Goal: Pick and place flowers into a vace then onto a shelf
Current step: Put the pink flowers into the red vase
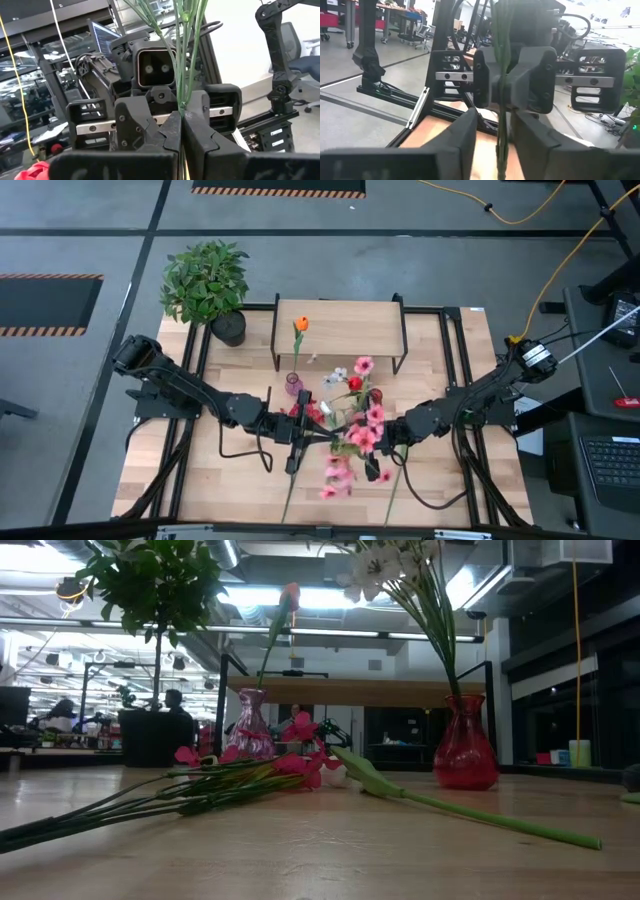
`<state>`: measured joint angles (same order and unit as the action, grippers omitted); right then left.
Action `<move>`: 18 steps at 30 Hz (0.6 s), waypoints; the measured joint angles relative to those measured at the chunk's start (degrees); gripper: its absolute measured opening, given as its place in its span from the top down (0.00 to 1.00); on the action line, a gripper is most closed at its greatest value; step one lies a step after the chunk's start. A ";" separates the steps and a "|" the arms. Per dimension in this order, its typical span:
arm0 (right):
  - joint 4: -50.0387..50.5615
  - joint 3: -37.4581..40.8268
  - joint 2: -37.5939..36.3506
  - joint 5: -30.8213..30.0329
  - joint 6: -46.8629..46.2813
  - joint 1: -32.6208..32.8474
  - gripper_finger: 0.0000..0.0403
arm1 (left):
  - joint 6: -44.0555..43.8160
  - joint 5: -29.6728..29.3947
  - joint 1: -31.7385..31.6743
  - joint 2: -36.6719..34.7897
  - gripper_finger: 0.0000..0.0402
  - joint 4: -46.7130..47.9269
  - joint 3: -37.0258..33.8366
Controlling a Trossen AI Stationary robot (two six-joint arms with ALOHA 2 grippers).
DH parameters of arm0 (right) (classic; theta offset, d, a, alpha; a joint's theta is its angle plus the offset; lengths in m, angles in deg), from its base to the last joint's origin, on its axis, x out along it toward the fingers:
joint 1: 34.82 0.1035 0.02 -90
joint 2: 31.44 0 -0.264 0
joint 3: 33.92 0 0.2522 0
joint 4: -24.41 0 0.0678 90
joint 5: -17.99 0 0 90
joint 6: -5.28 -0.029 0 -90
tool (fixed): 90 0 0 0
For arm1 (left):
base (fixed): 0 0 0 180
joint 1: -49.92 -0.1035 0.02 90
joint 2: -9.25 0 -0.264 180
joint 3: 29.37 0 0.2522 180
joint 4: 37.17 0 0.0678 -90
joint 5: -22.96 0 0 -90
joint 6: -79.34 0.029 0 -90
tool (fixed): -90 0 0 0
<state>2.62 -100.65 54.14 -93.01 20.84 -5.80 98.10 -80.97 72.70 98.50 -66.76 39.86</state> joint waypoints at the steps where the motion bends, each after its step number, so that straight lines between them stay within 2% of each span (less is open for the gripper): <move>1: -0.01 0.00 0.00 -0.09 0.02 -0.01 0.74 | -0.02 -0.02 0.02 0.00 0.99 0.05 0.00; 7: -0.15 0.00 0.00 -0.13 0.18 -0.02 0.96 | -0.22 0.04 0.05 0.00 0.99 0.27 0.00; 13: -0.05 0.09 0.00 -0.07 -0.09 0.02 0.99 | -1.30 0.19 0.05 -0.07 0.99 1.23 0.04; 18: -0.27 0.09 0.00 0.31 -0.31 0.02 0.99 | -1.94 -0.17 0.71 -0.15 0.94 0.91 0.04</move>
<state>2.35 -100.56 54.14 -92.69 20.52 -5.78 96.16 -81.15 73.41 98.36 -65.85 39.90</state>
